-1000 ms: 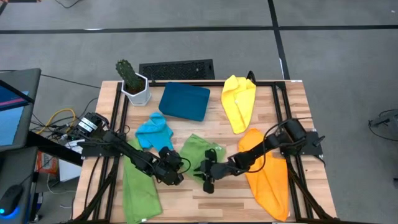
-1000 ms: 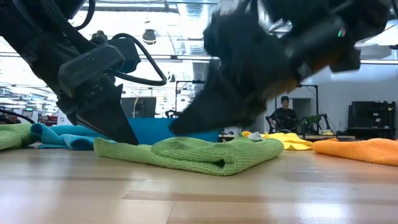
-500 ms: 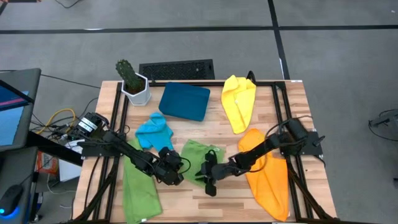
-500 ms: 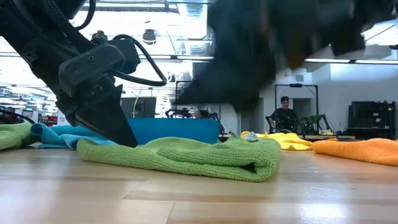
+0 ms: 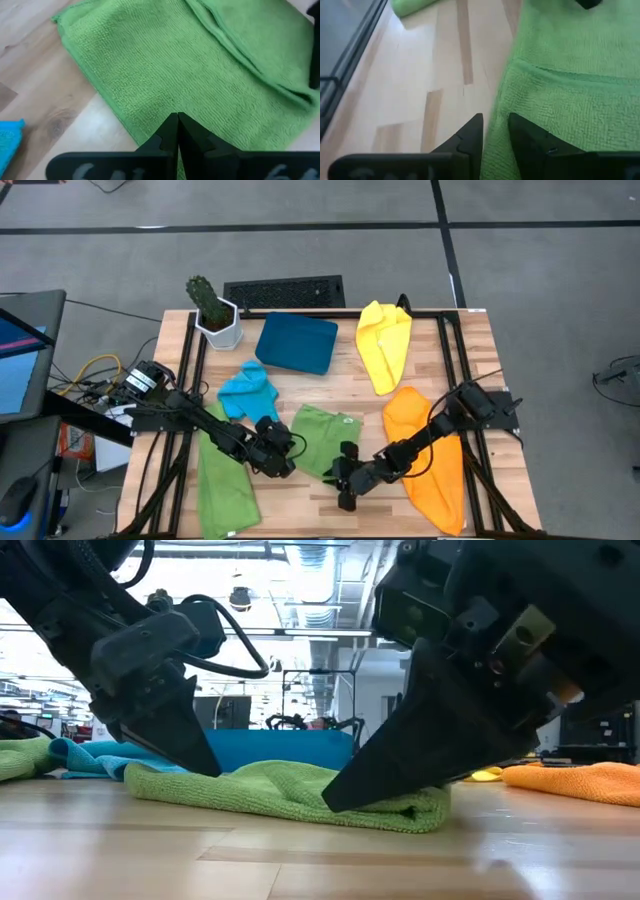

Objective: Fold microfiber towels
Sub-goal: Fold the right green towel

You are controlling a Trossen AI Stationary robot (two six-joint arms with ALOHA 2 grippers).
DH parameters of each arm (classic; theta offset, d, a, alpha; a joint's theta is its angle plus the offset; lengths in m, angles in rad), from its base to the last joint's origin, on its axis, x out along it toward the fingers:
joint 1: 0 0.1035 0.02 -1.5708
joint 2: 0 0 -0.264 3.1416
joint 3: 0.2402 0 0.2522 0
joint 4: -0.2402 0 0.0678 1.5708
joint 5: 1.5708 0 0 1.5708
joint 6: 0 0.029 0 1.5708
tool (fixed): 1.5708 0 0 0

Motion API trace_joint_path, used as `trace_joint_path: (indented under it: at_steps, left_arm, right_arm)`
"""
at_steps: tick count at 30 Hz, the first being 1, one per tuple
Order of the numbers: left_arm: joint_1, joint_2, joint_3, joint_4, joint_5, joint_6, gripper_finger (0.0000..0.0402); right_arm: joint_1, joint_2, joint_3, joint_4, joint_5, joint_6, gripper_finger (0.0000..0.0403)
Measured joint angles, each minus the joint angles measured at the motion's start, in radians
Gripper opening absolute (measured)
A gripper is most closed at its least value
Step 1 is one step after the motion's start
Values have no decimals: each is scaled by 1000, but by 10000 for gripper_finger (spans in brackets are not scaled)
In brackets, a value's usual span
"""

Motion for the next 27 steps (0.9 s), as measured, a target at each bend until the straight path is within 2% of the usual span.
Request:
trace_joint_path:
  at_steps: [6, 10, 12, 15, 17, 20, 27]
  left_arm:
    - [23, -77, 44, -77, 61, -1, 0]
    - [19, -215, 101, -219, 12, -18, 0]
    - [1, -289, 117, -314, -48, -99, 0]
    - [-51, -338, 115, -462, -126, -321, 0]
    - [-99, -327, 113, -541, -151, -469, 5]
    - [-149, -254, 113, -518, -137, -593, 30]
    - [-182, 1, 113, -209, 6, -615, 119]
  right_arm:
    - [-5, -2, -3, -5, -7, 10, 120]
    - [-5, -19, -6, -3, -8, 10, 120]
    - [-3, -28, -8, -7, -8, 10, 120]
    - [-2, -39, -8, -7, -11, 10, 120]
    - [-2, -40, -8, -4, -11, 10, 120]
    - [-3, -40, -8, -6, -10, 11, 120]
    - [-3, -42, -8, -4, -7, 11, 120]
